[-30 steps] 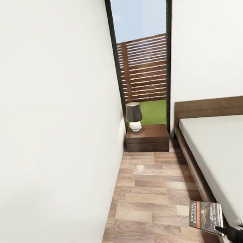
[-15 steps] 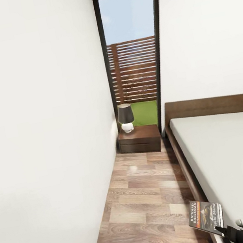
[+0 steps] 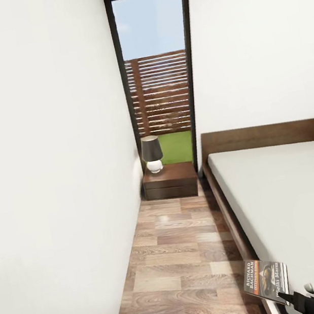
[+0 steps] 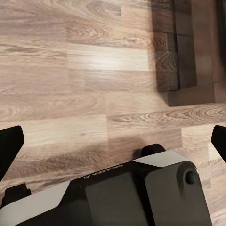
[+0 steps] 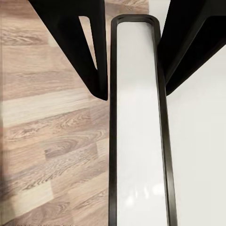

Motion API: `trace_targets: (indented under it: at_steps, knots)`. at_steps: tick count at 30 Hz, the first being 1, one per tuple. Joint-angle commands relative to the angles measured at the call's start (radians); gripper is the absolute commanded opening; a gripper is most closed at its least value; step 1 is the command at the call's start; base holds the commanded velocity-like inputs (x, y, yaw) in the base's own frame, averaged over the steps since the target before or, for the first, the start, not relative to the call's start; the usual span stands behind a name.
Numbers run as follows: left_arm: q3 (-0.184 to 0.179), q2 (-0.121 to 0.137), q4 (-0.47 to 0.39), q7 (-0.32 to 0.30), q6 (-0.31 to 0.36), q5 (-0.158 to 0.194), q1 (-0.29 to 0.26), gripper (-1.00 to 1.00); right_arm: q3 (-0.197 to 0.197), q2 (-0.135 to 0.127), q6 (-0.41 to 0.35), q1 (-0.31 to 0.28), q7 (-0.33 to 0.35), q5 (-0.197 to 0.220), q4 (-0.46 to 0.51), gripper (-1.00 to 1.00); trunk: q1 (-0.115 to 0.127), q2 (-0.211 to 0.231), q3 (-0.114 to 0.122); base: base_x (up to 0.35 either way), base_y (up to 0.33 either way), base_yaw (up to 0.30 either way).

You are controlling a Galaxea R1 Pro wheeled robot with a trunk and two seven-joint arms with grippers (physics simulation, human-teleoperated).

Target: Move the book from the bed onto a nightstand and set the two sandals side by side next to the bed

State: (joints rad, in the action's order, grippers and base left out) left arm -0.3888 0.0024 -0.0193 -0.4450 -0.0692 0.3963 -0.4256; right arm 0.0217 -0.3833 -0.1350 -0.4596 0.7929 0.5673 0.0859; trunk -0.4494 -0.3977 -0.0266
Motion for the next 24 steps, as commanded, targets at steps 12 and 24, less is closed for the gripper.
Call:
trace_targets:
  at_steps: [12,24]
  knots:
    - [-0.008,0.001,0.001,-0.003,-0.004,0.007,-0.001,1.0,0.003,0.0,-0.011,-0.001,0.003,0.006,0.0,-1.0,-0.001,-0.002,-0.002,0.0,0.0,-0.165]
    - [-0.008,0.001,0.001,-0.003,-0.004,0.007,-0.001,1.0,0.003,0.0,-0.011,-0.001,0.003,0.006,0.0,-1.0,-0.001,-0.002,-0.002,0.0,0.0,-0.165]
